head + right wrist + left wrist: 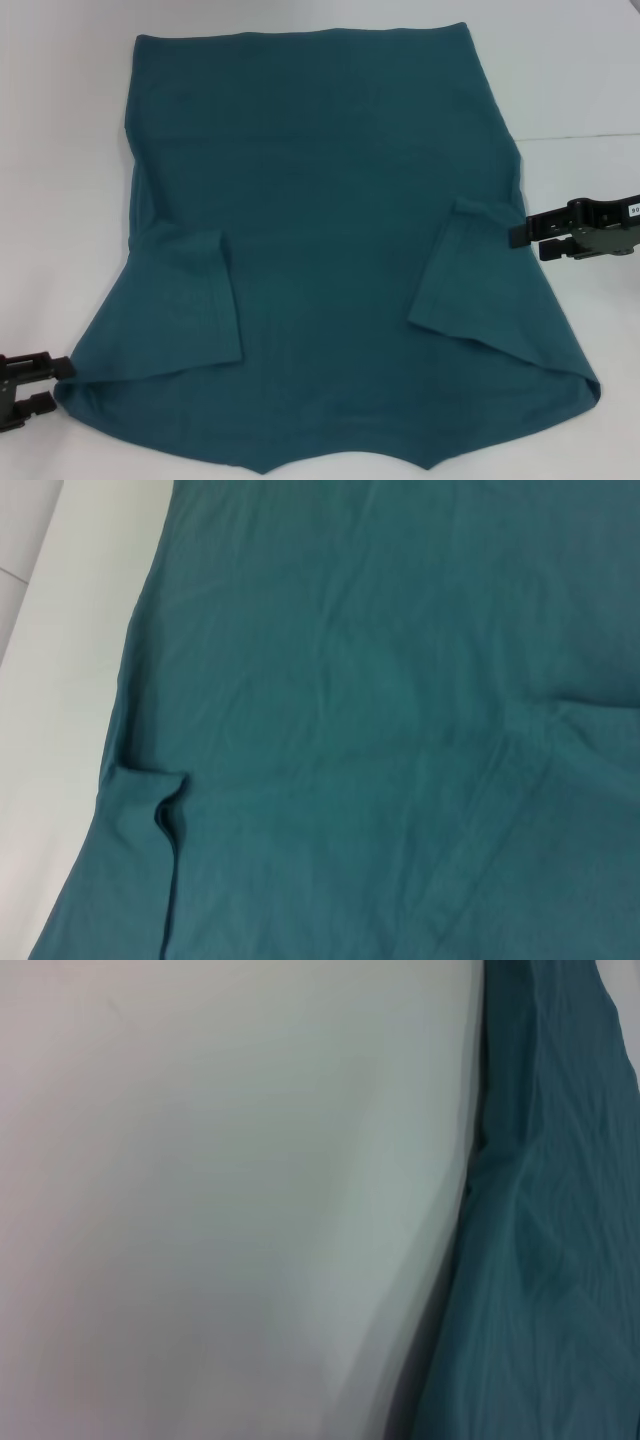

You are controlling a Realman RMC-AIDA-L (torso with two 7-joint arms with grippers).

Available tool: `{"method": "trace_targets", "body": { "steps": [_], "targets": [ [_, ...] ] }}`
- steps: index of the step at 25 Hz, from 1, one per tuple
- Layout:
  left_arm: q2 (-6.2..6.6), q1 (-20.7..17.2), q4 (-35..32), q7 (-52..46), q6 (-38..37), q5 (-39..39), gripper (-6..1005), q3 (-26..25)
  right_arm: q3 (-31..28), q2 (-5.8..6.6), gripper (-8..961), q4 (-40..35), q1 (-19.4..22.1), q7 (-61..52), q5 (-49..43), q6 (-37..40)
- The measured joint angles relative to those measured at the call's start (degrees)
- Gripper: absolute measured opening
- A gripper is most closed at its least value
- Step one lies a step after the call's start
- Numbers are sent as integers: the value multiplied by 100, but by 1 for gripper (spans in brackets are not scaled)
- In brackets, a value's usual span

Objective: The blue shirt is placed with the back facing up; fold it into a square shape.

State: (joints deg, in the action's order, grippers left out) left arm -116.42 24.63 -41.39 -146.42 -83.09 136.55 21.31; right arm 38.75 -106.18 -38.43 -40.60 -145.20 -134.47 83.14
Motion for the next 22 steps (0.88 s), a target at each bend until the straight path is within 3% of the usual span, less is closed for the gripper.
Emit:
{"method": "trace_targets", "body": {
  "steps": [8, 22],
  "targets": [
    [48, 191, 262, 8, 196, 8, 594, 185, 0, 1, 656, 3, 9, 0, 0, -8],
    [60, 282, 316, 51, 302, -35, 483, 292, -9, 23, 656, -4, 90, 38, 10, -9]
  ]
}}
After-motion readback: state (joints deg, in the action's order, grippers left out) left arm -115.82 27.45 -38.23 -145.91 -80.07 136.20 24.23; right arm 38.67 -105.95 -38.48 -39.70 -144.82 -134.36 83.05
